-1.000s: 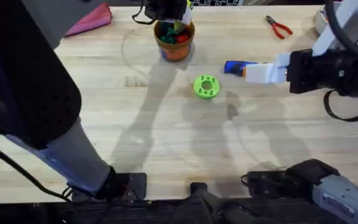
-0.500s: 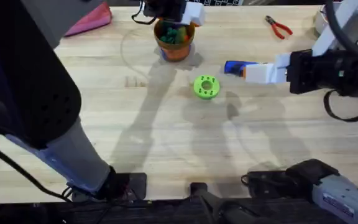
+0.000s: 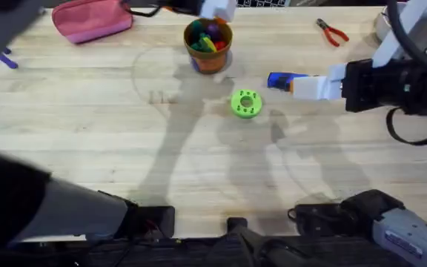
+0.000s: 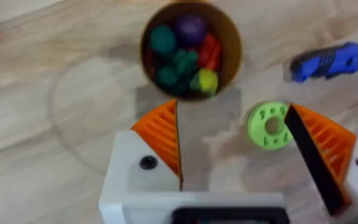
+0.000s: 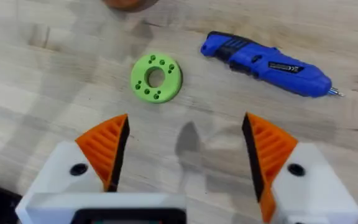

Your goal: Pick up the gripper from the table and insert it into the empty holder that is missing its gripper. Then pick up a screw, insert it into the mounting hole, and use the screwdriver to tighten it. Finally, clean up the table by picking up the vegetable and placing it into the bucket.

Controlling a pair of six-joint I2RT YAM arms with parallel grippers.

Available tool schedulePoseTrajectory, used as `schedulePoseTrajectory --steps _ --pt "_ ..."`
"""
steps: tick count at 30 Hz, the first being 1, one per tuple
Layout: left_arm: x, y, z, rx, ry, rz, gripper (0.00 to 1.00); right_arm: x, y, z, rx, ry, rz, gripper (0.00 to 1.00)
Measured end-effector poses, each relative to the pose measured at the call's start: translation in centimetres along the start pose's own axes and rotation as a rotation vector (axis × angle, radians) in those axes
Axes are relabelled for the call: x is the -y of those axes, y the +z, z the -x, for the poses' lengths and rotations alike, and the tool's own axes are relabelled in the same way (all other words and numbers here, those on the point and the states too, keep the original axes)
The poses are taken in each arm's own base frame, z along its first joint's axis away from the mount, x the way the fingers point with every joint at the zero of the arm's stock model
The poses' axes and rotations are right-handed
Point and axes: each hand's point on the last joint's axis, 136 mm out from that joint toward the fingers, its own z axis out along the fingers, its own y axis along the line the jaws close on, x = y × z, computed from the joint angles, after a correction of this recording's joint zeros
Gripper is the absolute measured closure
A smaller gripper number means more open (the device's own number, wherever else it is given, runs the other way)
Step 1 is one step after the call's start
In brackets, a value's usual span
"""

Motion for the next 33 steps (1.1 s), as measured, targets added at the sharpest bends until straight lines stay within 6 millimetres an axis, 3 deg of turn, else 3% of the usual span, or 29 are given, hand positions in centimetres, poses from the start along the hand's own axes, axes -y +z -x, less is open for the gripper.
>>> schedulePoseTrajectory --steps 5,8,16,23,33 --pt "-0.2 -3.8 -2.2 -0.039 0.029 0.035 0.015 0.0 0.0 0.0 0.000 0.000 0.000 0.008" --pt "-0.3 -4.8 -3.3 -0.047 0.036 0.046 0.015 0.0 0.0 0.0 -0.001 0.000 0.000 0.008" --pt "-1.1 -5.0 -9.5 -0.110 0.020 0.080 0.015 0.3 -0.1 -1.7 -0.069 0.006 -0.010 0.008" --pt "-1.8 -5.6 -14.3 -0.122 -0.038 0.112 0.015 0.3 -0.1 -1.8 -0.071 0.006 -0.011 0.008" --pt "-2.3 -6.6 -17.0 -0.119 -0.071 0.142 0.015 0.3 -0.1 -1.8 -0.071 0.006 -0.011 0.007"
